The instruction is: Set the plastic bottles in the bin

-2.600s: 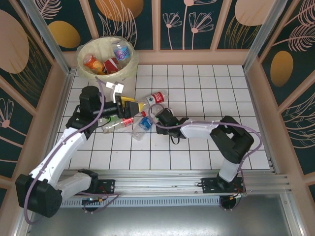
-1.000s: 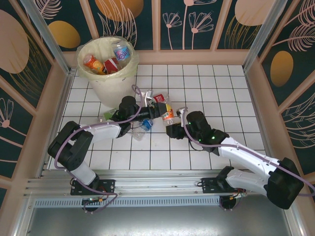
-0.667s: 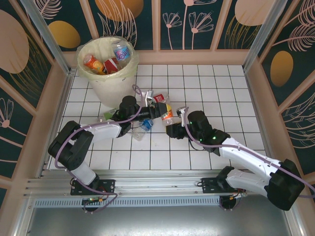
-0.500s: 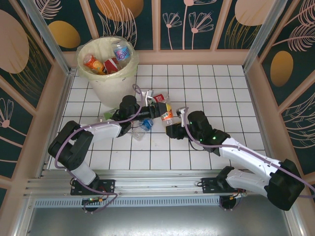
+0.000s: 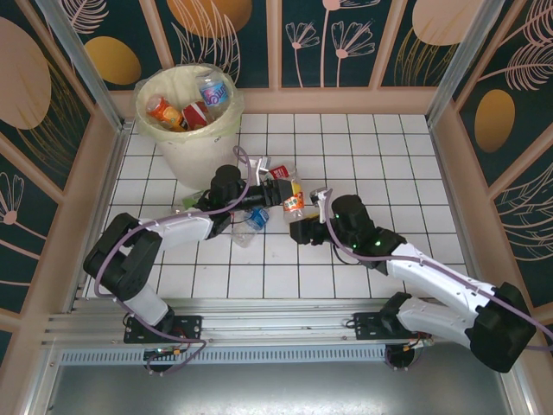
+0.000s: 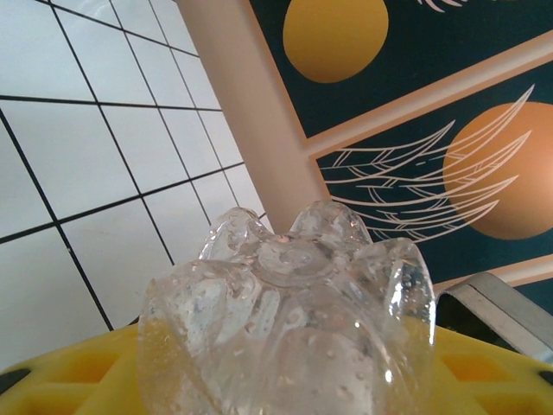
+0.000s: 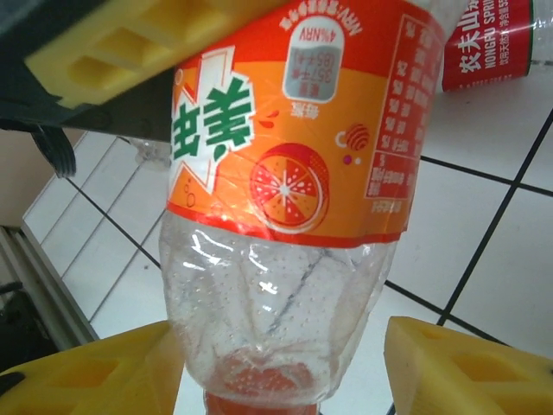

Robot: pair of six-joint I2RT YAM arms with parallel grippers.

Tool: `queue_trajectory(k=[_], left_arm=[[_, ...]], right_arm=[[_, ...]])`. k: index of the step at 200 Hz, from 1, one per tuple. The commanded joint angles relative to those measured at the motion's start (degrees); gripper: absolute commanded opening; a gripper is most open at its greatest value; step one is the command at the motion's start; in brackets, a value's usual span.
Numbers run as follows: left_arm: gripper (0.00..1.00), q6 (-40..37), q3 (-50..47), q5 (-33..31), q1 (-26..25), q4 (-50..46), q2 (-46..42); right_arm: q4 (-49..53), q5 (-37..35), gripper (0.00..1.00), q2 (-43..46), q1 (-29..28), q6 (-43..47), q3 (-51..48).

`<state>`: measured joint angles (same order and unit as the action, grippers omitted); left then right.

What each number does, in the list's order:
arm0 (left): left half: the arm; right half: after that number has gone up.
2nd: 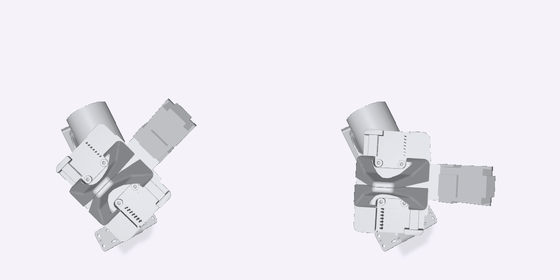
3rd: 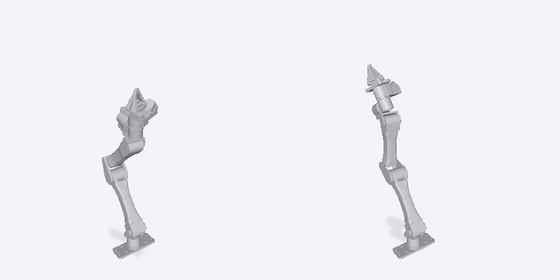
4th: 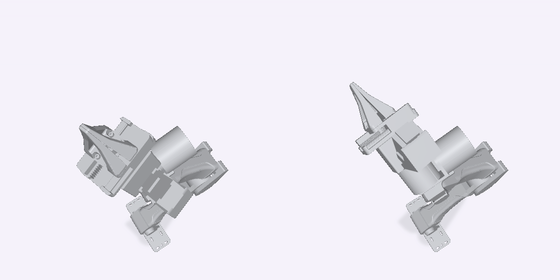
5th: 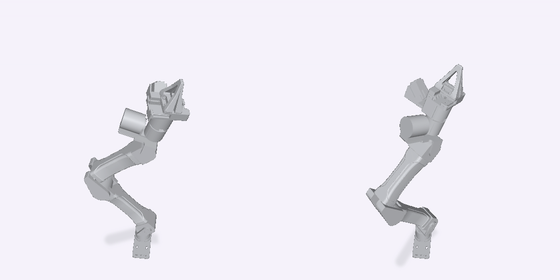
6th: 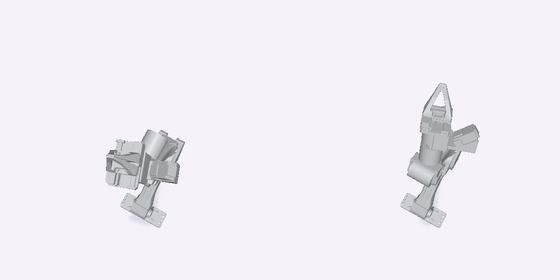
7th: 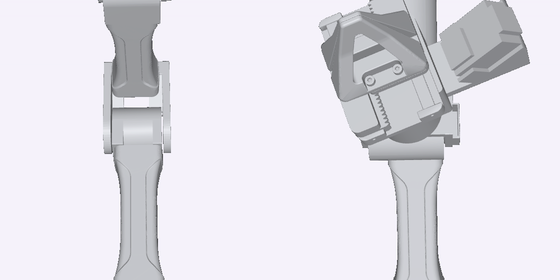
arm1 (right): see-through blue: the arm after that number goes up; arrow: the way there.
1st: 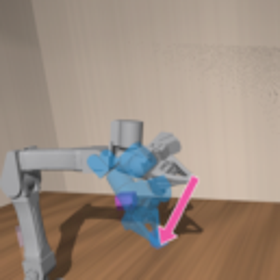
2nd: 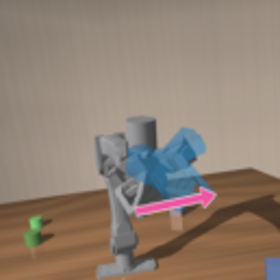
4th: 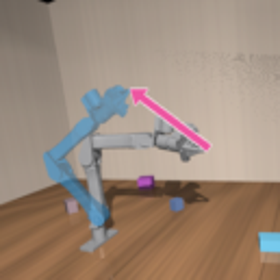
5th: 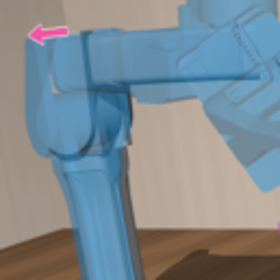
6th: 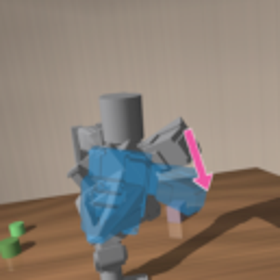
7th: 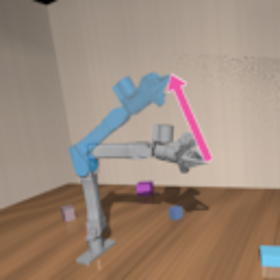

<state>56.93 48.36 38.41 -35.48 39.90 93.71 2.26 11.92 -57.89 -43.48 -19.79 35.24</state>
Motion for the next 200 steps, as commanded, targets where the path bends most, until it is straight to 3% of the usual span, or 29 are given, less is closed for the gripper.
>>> queue_trajectory(k=[1, 27, 62, 120, 149, 200], left_arm=[[0.58, -5.4, 4.5, -1.9, -0.3, -6.8, -3.6], [0.58, -13.2, 12.0, -6.1, -0.2, -20.0, -5.4], [0.59, -23.9, 25.3, -10.3, -0.2, -34.8, -6.0], [0.6, -36.6, 55.1, -28.3, 1.7, -61.1, -0.2], [0.59, -37.1, 64.6, -30.1, 7.1, -66.3, 2.8], [0.59, -39.1, 70.3, -34.6, 15.8, -67.7, 4.2]], right_arm=[[-1.8, 0.7, 0.73, 3.6, 0.4, 0.1, -1.4], [-1.5, 1.2, 0.88, 8.1, 0.4, 0.7, -2.5], [-0.6, 0.2, 0.99, 14.9, 0.5, 2.2, -2.7], [-0.9, -4.5, 0.99, 14.5, 0.6, 3.0, 1.8], [-3.7, -8.4, 0.99, 11.6, 0.7, 1.2, 2.4], [-6.2, -8.1, 0.99, 2.2, 0.6, 1.2, 5.1]])
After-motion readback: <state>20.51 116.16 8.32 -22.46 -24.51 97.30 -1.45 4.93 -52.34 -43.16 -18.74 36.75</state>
